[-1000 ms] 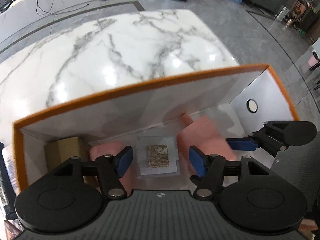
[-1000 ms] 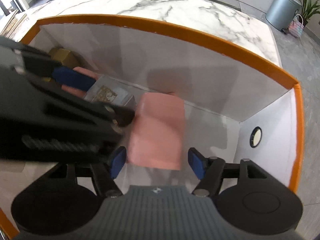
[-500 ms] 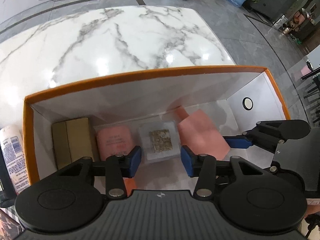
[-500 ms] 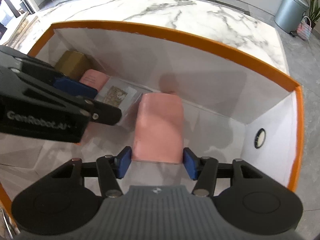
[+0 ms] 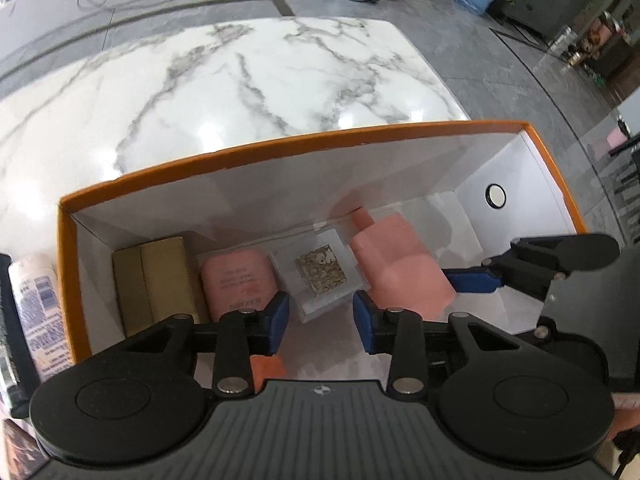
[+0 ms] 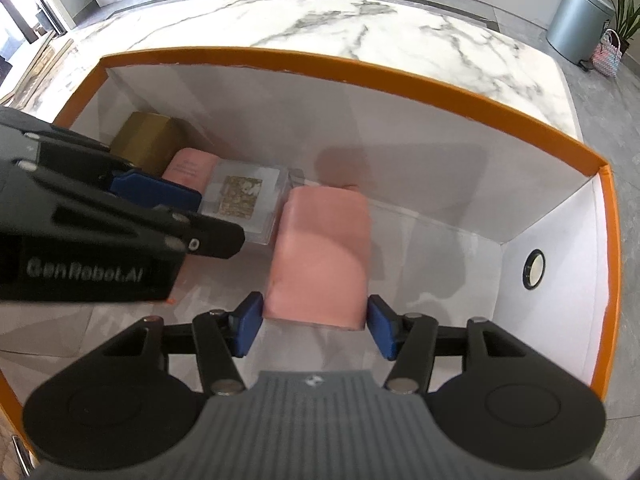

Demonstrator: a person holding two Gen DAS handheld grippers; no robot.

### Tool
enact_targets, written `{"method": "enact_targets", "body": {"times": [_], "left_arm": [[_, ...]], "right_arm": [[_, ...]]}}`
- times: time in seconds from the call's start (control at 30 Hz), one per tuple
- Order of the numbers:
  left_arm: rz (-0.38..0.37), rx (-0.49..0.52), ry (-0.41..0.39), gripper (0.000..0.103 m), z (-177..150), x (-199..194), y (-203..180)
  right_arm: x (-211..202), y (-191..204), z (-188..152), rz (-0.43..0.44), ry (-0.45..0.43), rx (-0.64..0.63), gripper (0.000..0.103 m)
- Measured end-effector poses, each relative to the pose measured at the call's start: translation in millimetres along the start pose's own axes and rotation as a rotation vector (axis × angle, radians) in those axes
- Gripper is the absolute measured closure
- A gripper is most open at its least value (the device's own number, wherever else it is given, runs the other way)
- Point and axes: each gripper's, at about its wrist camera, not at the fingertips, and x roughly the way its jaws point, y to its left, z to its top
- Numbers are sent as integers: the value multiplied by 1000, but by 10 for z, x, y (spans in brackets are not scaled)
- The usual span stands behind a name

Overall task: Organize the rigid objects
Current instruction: 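Move both tools back toward the remaining items on the table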

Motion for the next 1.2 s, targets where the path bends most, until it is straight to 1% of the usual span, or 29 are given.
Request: {"method": "enact_targets", "body": {"times": [0.03, 0.1, 0.23, 0.43, 0.6, 0.7, 0.77, 0.87, 1.0, 1.07, 1.13, 1.2], "left_arm": [[3, 10, -6, 60, -12, -27, -11], [1, 19, -17, 60, -43, -98, -22], [4, 40, -56, 60, -126, -291, -35], [-13, 36, -133, 60, -260, -623, -16], [-9, 69, -215, 60, -444, -982, 8], [20, 80, -292, 60, -606, -1218, 87], [38, 83, -327, 59, -719, -1361, 173], [49, 53, -343, 59, -882, -1532, 362], [102, 11, -363, 59, -1094, -1705, 667], [131, -13, -366, 59, -1187, -1755, 829], [160, -41, -365, 59, -1274, -1783, 974], [170, -67, -348, 59, -1354, -1779, 1117]], "right_arm": [[-9, 9, -1, -2, -2, 1, 45], [-35, 19, -9, -14, -8, 4, 37], [-145, 79, -33, -79, -42, -2, 37], [-441, 172, -113, -111, -131, 26, 38], [-695, 344, -197, -60, -217, 62, 38], [-821, 551, -236, -41, -257, 68, 37], [-915, 714, -261, -27, -293, 72, 37], [-1013, 960, -262, 17, -335, 74, 38], [-1063, 1364, -267, 66, -373, 43, 38], [-1034, 1548, -247, 102, -366, 20, 39], [-989, 1734, -212, 133, -351, -4, 43], [-917, 1921, -172, 156, -331, -27, 47]]}}
